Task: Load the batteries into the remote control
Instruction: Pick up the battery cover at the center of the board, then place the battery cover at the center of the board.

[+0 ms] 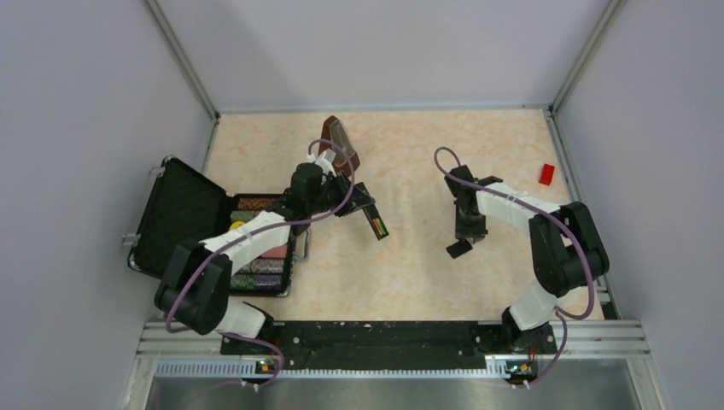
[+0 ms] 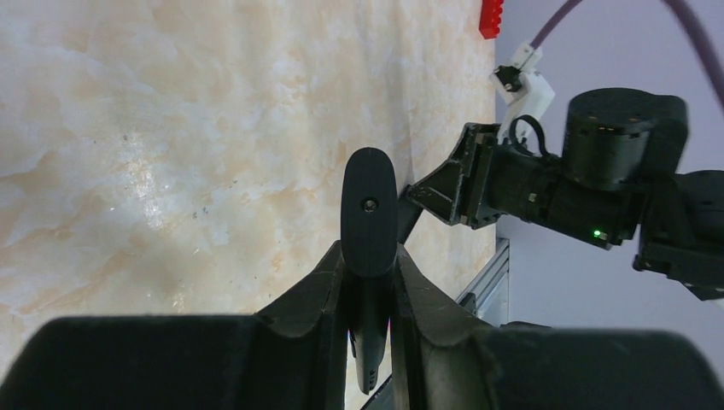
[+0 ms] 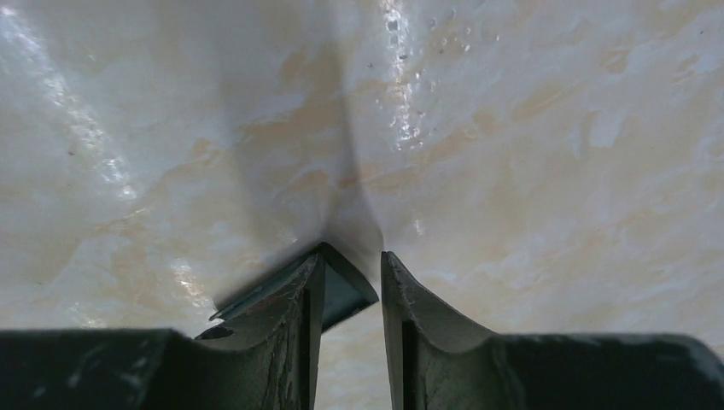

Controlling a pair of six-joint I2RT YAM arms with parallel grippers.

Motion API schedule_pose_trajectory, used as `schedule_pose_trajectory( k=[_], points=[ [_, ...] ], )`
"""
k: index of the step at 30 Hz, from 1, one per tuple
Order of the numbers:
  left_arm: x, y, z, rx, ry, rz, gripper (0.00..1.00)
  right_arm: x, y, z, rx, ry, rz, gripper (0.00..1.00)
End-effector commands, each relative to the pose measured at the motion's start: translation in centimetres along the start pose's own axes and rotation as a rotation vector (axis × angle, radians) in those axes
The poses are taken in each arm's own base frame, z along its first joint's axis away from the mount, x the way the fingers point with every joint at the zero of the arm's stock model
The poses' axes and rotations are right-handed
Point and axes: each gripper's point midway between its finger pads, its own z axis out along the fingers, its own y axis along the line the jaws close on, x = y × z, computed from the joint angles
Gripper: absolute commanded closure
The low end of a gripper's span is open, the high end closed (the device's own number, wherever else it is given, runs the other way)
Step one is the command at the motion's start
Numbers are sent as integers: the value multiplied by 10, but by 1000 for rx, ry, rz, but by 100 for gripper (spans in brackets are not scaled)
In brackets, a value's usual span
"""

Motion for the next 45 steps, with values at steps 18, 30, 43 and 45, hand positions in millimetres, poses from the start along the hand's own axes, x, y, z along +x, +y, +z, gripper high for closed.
schedule_pose_trajectory(
  k=[18,30,43,45],
  points=[
    [-46,-63,-45,201,-242,108,100,-17,56,-34,-466,-4,112,100],
    [-34,-128,-68,528,-184,291,100,-49,125,-169,-1101,-82,43,100],
    [-53,-99,-75,342,-337,215,100,-17,71,-56,-555,-1,655,100],
    [-52,-96,-76,329,-340,207,100,-14,65,-46,-502,-9,754,100]
  ],
)
